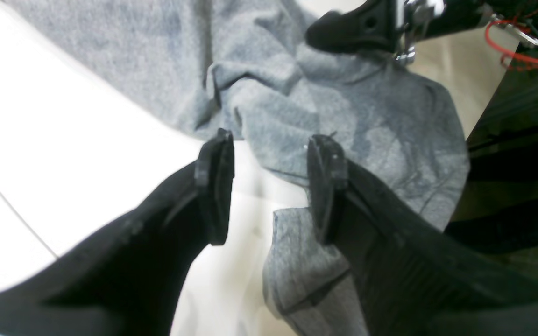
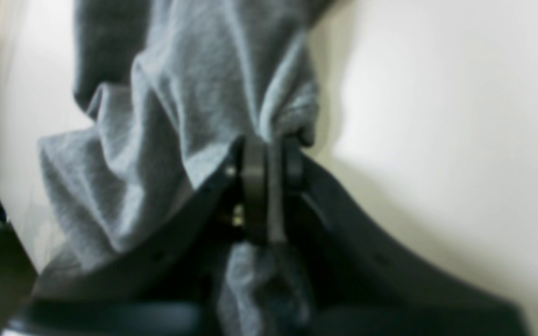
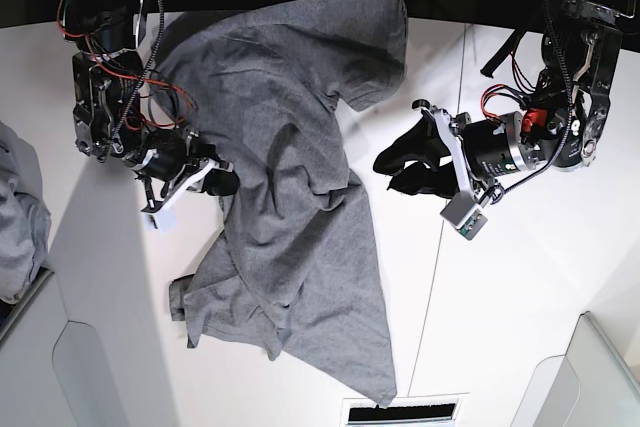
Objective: Layout the t-shirt on the table in an organized manner, then fold the t-shirt properly
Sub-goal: 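Drag the shirt with the right gripper and spread it flat, then grasp the shirt's hem with the left gripper, right holding the collar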
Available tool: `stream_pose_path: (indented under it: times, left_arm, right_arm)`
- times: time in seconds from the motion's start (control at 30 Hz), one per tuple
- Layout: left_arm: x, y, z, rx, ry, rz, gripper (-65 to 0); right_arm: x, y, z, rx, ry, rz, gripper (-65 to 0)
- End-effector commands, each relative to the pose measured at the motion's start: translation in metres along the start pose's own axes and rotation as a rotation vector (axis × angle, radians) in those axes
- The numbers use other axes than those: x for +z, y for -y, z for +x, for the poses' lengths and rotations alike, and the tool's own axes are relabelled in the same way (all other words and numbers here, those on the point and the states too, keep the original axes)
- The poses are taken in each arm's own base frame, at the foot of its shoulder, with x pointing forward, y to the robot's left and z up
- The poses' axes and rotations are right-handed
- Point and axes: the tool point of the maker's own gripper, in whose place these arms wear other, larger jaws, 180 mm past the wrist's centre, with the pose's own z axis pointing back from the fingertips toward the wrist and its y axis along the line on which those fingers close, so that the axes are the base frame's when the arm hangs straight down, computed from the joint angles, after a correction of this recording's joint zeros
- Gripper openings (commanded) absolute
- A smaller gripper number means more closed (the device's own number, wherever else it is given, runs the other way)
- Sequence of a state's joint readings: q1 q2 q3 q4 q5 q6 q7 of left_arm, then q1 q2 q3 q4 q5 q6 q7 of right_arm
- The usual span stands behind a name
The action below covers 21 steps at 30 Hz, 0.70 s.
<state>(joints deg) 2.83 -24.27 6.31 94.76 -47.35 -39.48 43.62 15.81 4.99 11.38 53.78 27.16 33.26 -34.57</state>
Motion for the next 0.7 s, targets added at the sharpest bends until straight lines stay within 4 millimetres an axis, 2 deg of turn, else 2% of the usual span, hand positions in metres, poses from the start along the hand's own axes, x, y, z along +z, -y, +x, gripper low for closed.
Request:
stream_pose_path:
  times: [0.0,0.1,0.17,0.27,0.37,0.43,0.53,0.6,0.63,0.67]
  left_arm:
    - [0.004,-0.002,0.016,-0.027,0.047,0.000,-36.8]
    - [0.004,-0.007,0.012,-0.055,0.022,0.027,-36.8]
    - [0.004,-0.009,0.011,-0.068,0.015,0.040,-36.8]
    - [0.005,-0.011,0.011,-0.069,0.015,0.049,-36.2]
    - [0.004,-0.011,0.011,-0.069,0.017,0.048,-29.3]
    - [0.004,-0.011,0.012,-0.069,0.022,0.048,-26.5]
    - [0.004,-0.011,0.014,-0.068,0.032,0.047,-26.3]
    - [0.004,-0.011,0.014,-0.068,0.032,0.047,-26.3]
    - [0.004,-0.011,0.014,-0.068,0.032,0.047,-26.3]
    - [0.004,-0.011,0.014,-0.068,0.032,0.047,-26.3]
  right_arm:
    - [0.004,0.000,0.020,0.033,0.034,-0.007,-65.0]
    - [0.014,-0.004,0.040,0.080,0.081,-0.014,-65.0]
    - [0.028,-0.006,0.062,0.124,0.134,-0.030,-65.0]
    - [0.061,-0.008,0.098,0.186,0.224,-0.076,-65.0]
    - [0.104,-0.006,0.133,0.242,0.326,-0.149,-65.0]
    - [0.128,0.003,0.143,0.261,0.339,-0.208,-65.0]
    - [0.152,0.027,0.145,0.229,0.340,-0.283,-64.7]
    - [0.167,0.042,0.144,0.204,0.354,-0.322,-44.2]
    - [0.174,0.049,0.143,0.190,0.365,-0.335,-36.0]
    - [0.181,0.056,0.139,0.165,0.376,-0.344,-30.9]
